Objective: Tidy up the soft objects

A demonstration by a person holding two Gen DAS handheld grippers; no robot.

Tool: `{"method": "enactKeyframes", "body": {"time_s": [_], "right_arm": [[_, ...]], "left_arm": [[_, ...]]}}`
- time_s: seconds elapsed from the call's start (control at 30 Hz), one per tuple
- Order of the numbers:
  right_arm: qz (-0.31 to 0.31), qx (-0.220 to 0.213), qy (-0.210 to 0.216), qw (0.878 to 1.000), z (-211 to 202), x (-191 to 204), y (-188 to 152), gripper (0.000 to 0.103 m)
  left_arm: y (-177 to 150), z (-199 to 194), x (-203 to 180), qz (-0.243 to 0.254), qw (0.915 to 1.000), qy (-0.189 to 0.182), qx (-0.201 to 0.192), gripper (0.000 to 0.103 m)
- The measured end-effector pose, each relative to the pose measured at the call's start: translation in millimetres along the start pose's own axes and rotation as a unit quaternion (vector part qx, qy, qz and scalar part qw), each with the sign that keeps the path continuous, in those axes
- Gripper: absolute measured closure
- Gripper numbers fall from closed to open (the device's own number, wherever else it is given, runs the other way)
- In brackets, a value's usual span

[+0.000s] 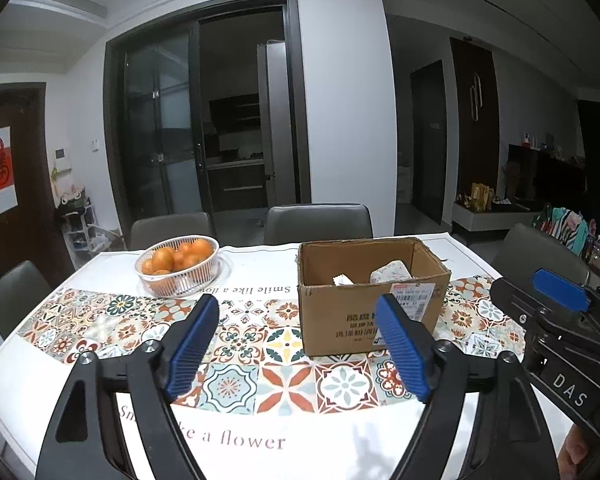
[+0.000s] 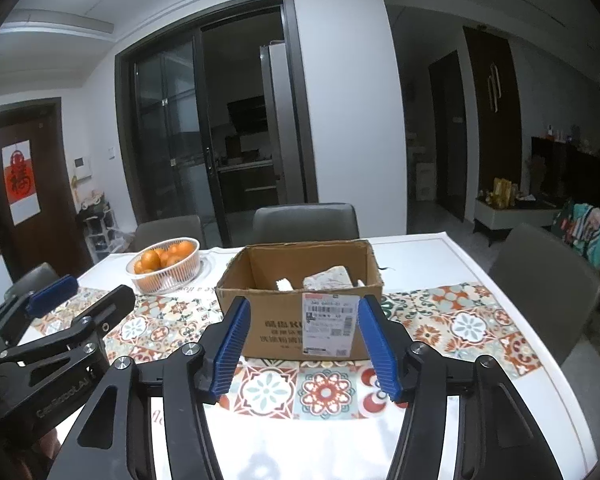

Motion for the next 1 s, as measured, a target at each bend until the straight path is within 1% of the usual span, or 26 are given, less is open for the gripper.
{"method": "enactKeyframes", "body": {"time_s": [0.03, 0.1, 0.23, 0.3, 0.37, 0.6, 1.0], "right_arm": [[-0.003, -0.003, -0.003, 1.000, -5.2, 0.0, -1.5, 0.044], [-0.006, -0.009, -0.009, 1.000, -14.3, -0.1, -4.1, 0.039], [-0.008, -0.017, -0.025, 0.999, -32.6, -4.8, -11.0, 0.037], [-0.008, -0.021, -0.033, 0.999, -39.0, -7.8, -13.4, 0.032], [-0.007, -0.024, -0.039, 0.999, -44.3, -9.8, -15.5, 0.030], [-0.002, -0.020, -0.047, 0.999, -57.5, -12.0, -23.3, 0.024], [0.002, -0.010, -0.046, 0.999, -68.3, -12.0, -40.6, 0.024]], "left_arm": [[-1.8, -3.8, -1.4, 0.001, 1.0000, -0.001, -0.001, 0.016], [-5.5, -10.6, -4.6, 0.004, 1.0000, -0.003, -0.003, 0.014], [-12.9, -23.4, -9.2, 0.010, 0.9999, -0.001, -0.005, 0.008], [-15.3, -28.6, -10.3, 0.012, 0.9999, -0.001, -0.008, 0.006], [-17.3, -33.7, -10.7, 0.011, 0.9999, 0.004, -0.012, 0.003], [-26.9, -49.3, -9.7, 0.008, 0.9997, 0.015, -0.016, 0.001], [-43.8, -62.4, -7.2, 0.003, 1.0000, 0.004, -0.007, 0.000]]}}
Point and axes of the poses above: each gripper's, at about its wrist camera, not at the fingertips, and z roughly the way its jaws point, x to its left, y to its top, the point moved 4 cm from there along z, roughly the way its jaws point, and after that the axes turned 2 degrees about -x, right-handed, at the moved point
